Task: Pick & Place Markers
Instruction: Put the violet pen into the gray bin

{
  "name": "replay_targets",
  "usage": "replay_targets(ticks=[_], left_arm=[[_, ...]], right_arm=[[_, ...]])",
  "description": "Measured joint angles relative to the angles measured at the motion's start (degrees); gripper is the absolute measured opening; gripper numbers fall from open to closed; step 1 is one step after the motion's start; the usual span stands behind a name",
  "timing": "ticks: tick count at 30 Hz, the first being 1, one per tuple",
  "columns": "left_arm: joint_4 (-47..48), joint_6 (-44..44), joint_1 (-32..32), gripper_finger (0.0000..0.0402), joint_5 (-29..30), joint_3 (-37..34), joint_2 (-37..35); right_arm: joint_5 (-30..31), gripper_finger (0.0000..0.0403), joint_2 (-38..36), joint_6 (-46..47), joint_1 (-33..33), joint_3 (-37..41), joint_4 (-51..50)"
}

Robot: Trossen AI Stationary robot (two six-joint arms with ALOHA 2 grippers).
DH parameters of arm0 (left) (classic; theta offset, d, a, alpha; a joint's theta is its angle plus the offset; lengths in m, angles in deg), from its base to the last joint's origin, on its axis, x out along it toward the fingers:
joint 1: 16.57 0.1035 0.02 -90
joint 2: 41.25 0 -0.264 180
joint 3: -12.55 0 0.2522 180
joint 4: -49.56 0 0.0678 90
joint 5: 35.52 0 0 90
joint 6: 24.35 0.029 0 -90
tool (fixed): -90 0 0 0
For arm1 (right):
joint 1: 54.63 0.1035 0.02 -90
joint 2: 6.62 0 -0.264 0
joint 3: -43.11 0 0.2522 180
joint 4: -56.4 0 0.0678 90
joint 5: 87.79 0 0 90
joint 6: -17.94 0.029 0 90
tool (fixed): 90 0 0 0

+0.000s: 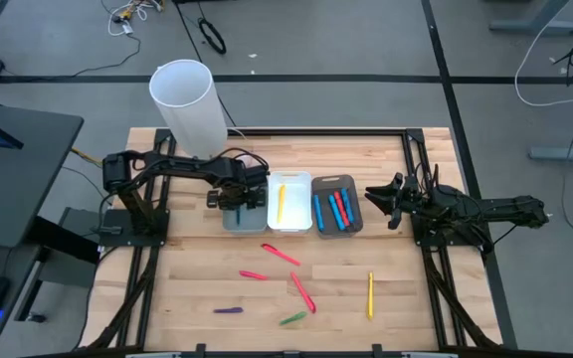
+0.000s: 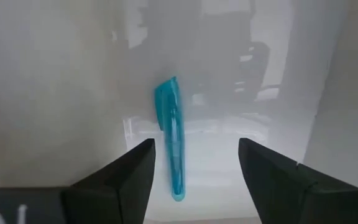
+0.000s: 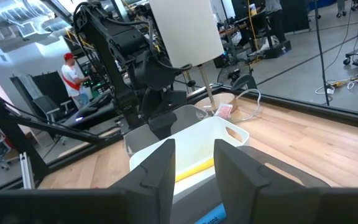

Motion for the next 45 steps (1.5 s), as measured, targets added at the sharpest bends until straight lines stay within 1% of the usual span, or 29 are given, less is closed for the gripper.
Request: replay_targets(ticks=[6,16,19,29,35,38,42,45], left_arm=[[-0.88,1.90,0.00,0.0237,0.22,-0.03,-1.42],[-0.48,3.78,-0.24,0.0237,0.37,0.02,-6.42],[-0.52,6.50,-0.25,0.0236,-0.34,0.02,-8.07],[0.74,19.07,-0.33,0.0236,-3.43,0.02,-15.34],[1.27,28.75,-1.24,0.0236,-7.24,0.04,-20.20],[3.00,32.69,-1.76,0.0236,-10.36,0.04,-22.43],[5.84,40.12,-2.41,0.0236,-14.10,0.04,-24.91],[9.09,45.53,-2.85,0.0236,-14.52,0.03,-26.85]], right_arm=[[0.01,0.0111,0.00,0.01,0.02,0.00,0.00],[-0.01,0.0111,0.00,0.01,0.00,0.00,0.00],[0.00,0.0111,0.00,0.00,0.01,0.00,0.00],[-0.01,0.0111,0.00,0.00,0.00,0.01,0.00],[-0.01,0.0111,0.00,0.01,0.00,0.00,0.00],[0.01,0.0111,0.00,-0.01,0.00,0.00,0.00],[-0.01,0.0111,0.00,-0.01,0.00,0.00,0.02],[-0.01,0.0111,0.00,-0.01,0.00,0.00,0.00]])
